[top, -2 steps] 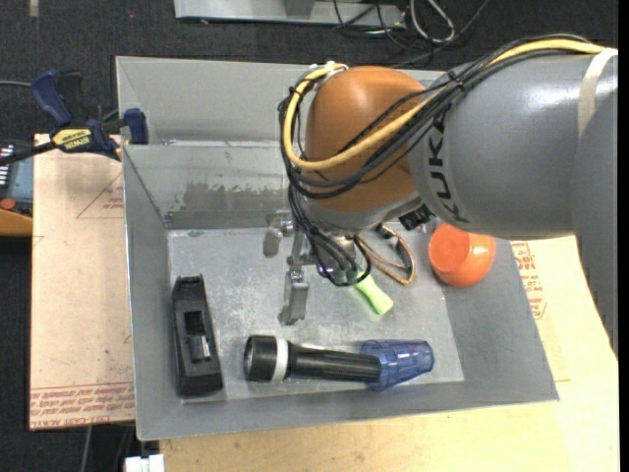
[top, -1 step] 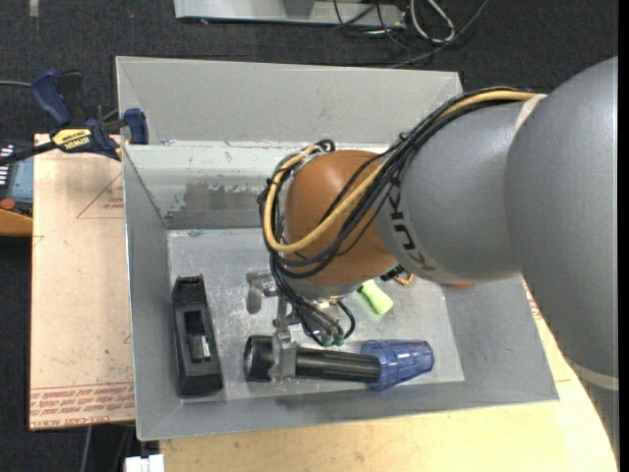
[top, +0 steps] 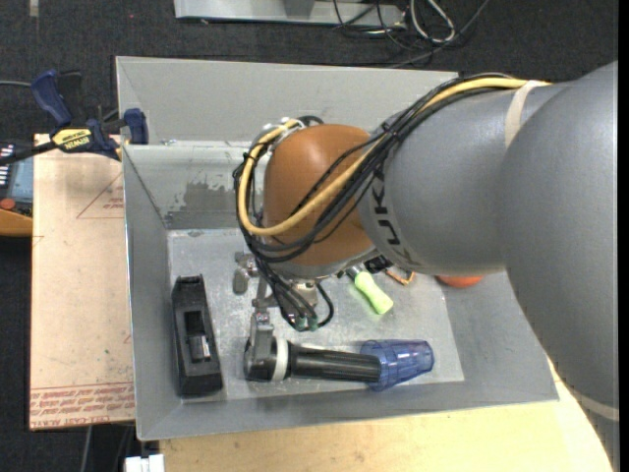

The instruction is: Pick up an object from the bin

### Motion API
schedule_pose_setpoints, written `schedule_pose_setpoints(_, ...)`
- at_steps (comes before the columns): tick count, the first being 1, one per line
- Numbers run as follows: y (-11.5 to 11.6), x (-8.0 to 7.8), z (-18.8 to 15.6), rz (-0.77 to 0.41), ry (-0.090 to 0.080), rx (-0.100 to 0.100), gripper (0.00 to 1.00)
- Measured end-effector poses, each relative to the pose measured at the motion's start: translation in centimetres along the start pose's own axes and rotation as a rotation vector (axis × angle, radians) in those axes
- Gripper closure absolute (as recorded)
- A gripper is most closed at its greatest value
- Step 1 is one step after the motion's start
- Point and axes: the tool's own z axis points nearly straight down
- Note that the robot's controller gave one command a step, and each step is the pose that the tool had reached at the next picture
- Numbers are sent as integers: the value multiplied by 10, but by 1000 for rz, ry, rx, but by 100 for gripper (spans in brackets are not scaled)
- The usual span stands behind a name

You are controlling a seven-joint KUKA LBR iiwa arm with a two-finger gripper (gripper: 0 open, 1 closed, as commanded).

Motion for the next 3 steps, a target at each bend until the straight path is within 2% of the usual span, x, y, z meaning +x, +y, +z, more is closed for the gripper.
schedule_pose_setpoints(1,-60,32,68,-127,9,2,0)
schedule_pose_setpoints(2,-21,-1,16,53,-6,-5,0)
schedule_pose_setpoints(3,-71,32,86,-56,6,3,0)
